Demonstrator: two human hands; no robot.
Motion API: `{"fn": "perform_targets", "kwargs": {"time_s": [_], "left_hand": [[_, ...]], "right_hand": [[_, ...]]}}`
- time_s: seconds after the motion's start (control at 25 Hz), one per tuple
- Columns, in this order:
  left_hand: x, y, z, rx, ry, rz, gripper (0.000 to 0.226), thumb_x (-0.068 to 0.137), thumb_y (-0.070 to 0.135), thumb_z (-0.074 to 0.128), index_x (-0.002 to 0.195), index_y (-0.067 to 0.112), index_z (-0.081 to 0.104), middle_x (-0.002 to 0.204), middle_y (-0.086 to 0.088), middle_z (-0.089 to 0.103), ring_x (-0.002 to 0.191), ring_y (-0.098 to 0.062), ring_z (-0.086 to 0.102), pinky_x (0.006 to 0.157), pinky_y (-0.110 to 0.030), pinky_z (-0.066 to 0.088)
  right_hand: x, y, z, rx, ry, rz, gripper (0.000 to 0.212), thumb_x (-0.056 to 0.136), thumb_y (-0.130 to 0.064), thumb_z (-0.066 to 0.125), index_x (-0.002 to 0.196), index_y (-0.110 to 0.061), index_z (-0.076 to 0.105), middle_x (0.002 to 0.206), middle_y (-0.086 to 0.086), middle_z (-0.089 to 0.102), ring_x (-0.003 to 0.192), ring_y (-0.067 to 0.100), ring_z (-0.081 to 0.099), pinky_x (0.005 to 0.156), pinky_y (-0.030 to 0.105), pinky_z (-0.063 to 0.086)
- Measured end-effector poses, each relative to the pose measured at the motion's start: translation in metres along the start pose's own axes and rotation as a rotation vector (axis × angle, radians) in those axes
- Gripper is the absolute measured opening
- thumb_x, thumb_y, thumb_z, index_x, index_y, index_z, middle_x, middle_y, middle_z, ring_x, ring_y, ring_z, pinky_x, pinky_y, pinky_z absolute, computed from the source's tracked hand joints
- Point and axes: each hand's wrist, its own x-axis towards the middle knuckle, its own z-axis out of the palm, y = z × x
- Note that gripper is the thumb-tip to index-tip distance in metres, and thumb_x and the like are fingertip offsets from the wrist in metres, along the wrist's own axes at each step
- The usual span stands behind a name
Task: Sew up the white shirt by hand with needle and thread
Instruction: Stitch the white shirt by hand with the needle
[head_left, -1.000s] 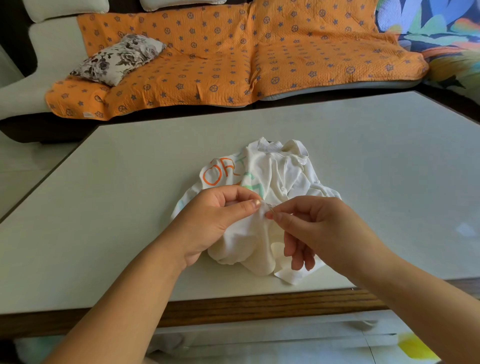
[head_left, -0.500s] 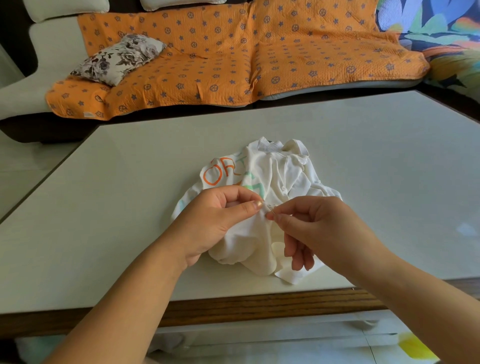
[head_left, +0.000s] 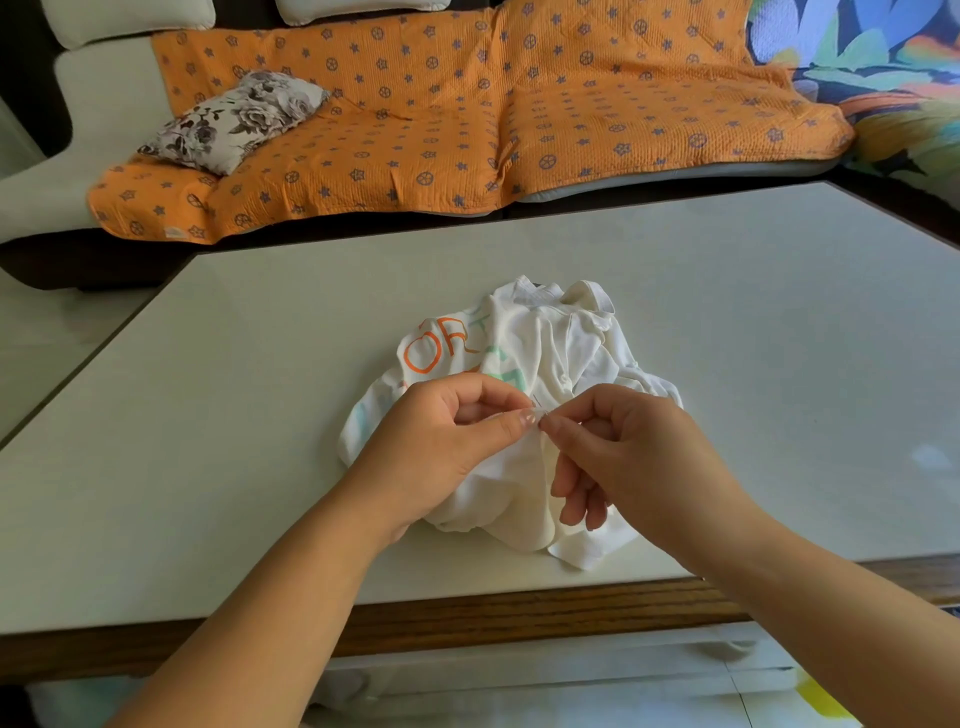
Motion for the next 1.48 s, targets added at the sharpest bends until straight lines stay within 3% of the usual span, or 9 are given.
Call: {"fn": "perform_targets", "kwargs": {"time_s": [0.2,0.4,0.56,0.72,0.88,1.04,1.16,1.28,1.48], "left_hand": [[0.000,-0.003,0.005,0.050,0.007,0.007,0.013,0.088,0.020,0.069,0.098,0.024,0.077,0.093,0.012,0.076,0.095,0.006,0.066,0.080,-0.006,0.047],[0.002,-0.007,0.011,0.235,-0.002,0.086,0.022,0.088,0.019,0.069,0.086,0.041,0.073,0.086,0.020,0.075,0.089,0.011,0.064,0.083,-0.005,0.044],[0.005,-0.006,0.016,0.316,0.052,0.153,0.030,0.087,0.021,0.070,0.075,0.048,0.070,0.083,0.021,0.073,0.088,0.010,0.063,0.080,-0.003,0.042],[0.004,0.002,0.019,0.235,0.058,0.099,0.019,0.087,0.021,0.071,0.082,0.039,0.075,0.088,0.021,0.073,0.091,0.008,0.063,0.081,-0.007,0.044],[-0.006,0.018,0.027,0.192,-0.012,-0.005,0.010,0.087,0.023,0.071,0.089,0.031,0.076,0.086,0.022,0.073,0.084,0.012,0.063,0.074,-0.002,0.044],[-0.021,0.033,0.027,0.271,-0.053,-0.083,0.010,0.090,0.028,0.068,0.093,0.034,0.074,0.101,0.016,0.073,0.097,0.010,0.061,0.079,-0.002,0.042],[-0.028,0.035,0.021,0.308,-0.085,-0.091,0.009,0.091,0.031,0.066,0.093,0.036,0.074,0.107,0.014,0.071,0.108,0.003,0.058,0.091,-0.011,0.039],[-0.034,0.032,0.012,0.237,-0.135,-0.077,0.010,0.090,0.031,0.066,0.092,0.036,0.075,0.103,0.018,0.071,0.108,0.005,0.058,0.097,-0.015,0.038],[-0.038,0.026,-0.006,0.072,-0.226,-0.041,0.014,0.093,0.018,0.061,0.096,0.023,0.073,0.089,0.016,0.072,0.088,0.006,0.062,0.081,-0.009,0.042]], "right_hand": [[0.000,0.001,0.001,0.091,0.000,0.030,0.016,0.096,-0.020,0.060,0.094,-0.005,0.058,0.065,0.010,0.071,0.056,0.028,0.069,0.049,0.028,0.054],[0.007,0.002,0.002,0.205,-0.020,0.038,0.009,0.098,-0.014,0.056,0.106,-0.009,0.058,0.070,0.015,0.072,0.064,0.032,0.072,0.060,0.038,0.061],[0.009,0.000,0.002,0.137,0.034,0.041,0.009,0.101,-0.017,0.049,0.101,-0.010,0.055,0.068,0.013,0.073,0.061,0.028,0.072,0.055,0.035,0.059],[0.021,-0.002,-0.014,-0.077,0.197,-0.027,0.010,0.096,-0.026,0.056,0.089,-0.020,0.059,0.078,-0.001,0.070,0.051,0.012,0.065,0.054,0.030,0.048],[0.027,-0.011,-0.036,0.556,0.048,0.064,0.011,0.102,-0.014,0.047,0.098,-0.005,0.052,0.088,0.012,0.072,0.055,0.020,0.069,0.046,0.025,0.052],[0.025,-0.011,-0.050,0.918,-0.019,0.026,0.008,0.103,-0.007,0.043,0.098,-0.005,0.049,0.075,0.018,0.069,0.077,0.034,0.074,0.070,0.040,0.062],[0.020,-0.002,-0.051,0.835,0.074,0.000,0.011,0.102,-0.010,0.045,0.093,-0.009,0.051,0.071,0.011,0.071,0.084,0.031,0.074,0.090,0.048,0.056],[0.015,0.005,-0.049,0.610,0.223,-0.015,0.006,0.101,-0.014,0.048,0.096,-0.012,0.051,0.072,0.007,0.073,0.086,0.027,0.074,0.093,0.042,0.053],[0.005,0.012,-0.054,-0.058,0.436,-0.105,0.008,0.099,-0.020,0.047,0.100,-0.016,0.054,0.076,0.002,0.073,0.075,0.015,0.071,0.063,0.026,0.047]]}}
